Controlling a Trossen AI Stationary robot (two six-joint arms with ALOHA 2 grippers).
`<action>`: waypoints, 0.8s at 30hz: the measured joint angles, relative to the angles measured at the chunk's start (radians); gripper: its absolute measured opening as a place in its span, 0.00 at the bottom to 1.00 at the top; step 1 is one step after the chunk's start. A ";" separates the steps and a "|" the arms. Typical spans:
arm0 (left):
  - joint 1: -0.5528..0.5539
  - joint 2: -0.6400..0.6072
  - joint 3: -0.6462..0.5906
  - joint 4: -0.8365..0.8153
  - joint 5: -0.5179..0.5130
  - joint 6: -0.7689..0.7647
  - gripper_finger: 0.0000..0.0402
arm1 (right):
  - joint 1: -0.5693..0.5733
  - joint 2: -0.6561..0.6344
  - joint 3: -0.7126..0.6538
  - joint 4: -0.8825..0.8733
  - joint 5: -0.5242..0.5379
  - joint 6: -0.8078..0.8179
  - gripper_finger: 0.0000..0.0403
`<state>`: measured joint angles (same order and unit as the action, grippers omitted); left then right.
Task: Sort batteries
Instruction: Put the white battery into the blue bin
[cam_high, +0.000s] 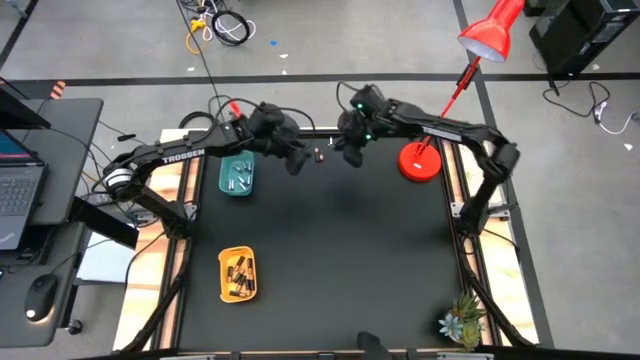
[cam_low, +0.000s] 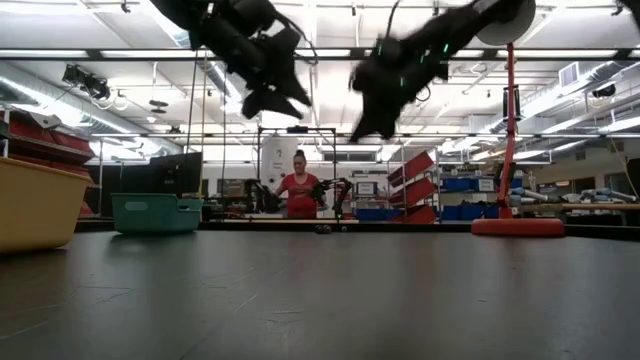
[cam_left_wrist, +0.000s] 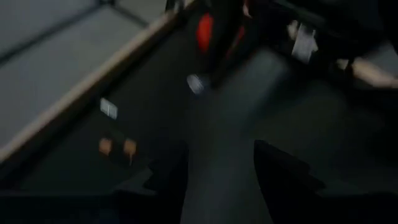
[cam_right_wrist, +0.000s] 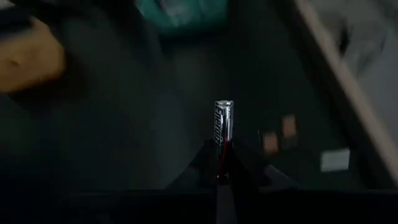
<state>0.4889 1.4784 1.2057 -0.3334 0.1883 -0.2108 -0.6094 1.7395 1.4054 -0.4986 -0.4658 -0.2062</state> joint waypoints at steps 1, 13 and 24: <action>0.000 0.000 0.000 0.037 0.000 0.000 0.46 | 0.010 -0.022 0.001 0.020 0.000 -0.009 0.06; -0.003 0.000 0.000 0.296 -0.002 -0.009 0.46 | 0.089 -0.106 0.000 0.187 0.084 0.068 0.06; -0.003 -0.001 0.000 0.294 -0.037 -0.029 0.45 | 0.110 -0.106 0.000 0.278 0.075 0.084 0.06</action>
<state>0.4858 1.4773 1.2060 -0.0391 0.1516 -0.2401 -0.4995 1.6333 1.4052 -0.2211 -0.3906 -0.1224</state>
